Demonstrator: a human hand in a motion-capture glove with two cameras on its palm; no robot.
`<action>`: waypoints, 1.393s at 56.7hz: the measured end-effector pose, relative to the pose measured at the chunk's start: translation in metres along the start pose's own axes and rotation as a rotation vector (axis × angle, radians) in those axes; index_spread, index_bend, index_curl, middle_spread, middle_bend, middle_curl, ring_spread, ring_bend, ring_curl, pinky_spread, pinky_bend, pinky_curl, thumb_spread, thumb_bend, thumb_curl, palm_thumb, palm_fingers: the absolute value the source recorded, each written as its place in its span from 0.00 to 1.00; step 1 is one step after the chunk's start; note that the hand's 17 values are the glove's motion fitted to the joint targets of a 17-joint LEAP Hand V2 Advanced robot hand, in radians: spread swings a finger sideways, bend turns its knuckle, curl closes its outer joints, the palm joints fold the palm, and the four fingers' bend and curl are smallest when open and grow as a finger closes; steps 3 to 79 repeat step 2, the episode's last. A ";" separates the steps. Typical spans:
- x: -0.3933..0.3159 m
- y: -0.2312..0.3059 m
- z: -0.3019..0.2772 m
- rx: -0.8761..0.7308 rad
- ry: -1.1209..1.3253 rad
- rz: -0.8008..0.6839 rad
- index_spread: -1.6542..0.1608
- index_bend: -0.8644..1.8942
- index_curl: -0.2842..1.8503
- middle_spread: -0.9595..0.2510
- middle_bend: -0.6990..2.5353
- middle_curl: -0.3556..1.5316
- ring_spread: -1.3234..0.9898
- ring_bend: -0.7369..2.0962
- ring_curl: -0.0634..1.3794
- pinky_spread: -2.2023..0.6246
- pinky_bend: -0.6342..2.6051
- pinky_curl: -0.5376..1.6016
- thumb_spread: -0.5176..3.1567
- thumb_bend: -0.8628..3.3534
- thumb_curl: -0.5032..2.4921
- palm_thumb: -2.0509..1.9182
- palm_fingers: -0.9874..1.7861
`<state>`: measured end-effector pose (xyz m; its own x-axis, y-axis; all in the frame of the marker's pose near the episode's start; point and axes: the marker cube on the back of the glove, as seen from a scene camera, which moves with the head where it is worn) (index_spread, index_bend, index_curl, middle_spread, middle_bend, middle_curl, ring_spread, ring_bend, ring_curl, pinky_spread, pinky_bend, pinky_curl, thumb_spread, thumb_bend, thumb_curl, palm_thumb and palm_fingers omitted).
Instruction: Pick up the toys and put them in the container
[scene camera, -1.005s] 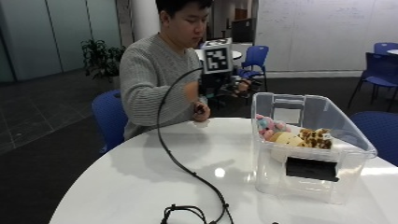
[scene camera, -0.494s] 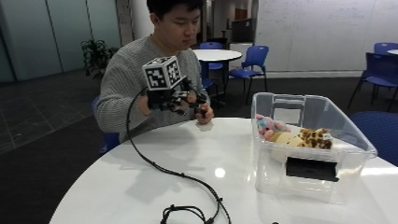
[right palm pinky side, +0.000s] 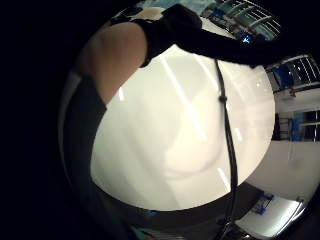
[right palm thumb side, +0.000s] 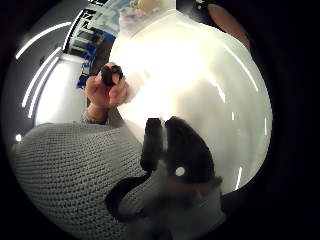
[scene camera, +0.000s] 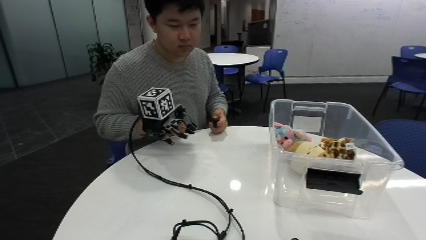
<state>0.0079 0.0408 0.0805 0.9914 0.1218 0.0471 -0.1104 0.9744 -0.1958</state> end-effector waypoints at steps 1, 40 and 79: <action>0.001 0.000 0.000 0.002 -0.001 0.003 0.68 0.40 0.35 0.65 0.27 0.36 0.53 0.32 0.25 0.81 0.41 0.40 0.53 0.20 0.25 0.51 0.35; 0.002 0.000 -0.001 0.004 -0.002 0.004 0.68 0.40 0.35 0.65 0.27 0.36 0.53 0.32 0.25 0.81 0.41 0.40 0.53 0.20 0.25 0.51 0.35; 0.002 0.000 -0.001 0.004 -0.002 0.004 0.68 0.40 0.35 0.65 0.27 0.36 0.53 0.32 0.25 0.81 0.41 0.40 0.53 0.20 0.25 0.51 0.35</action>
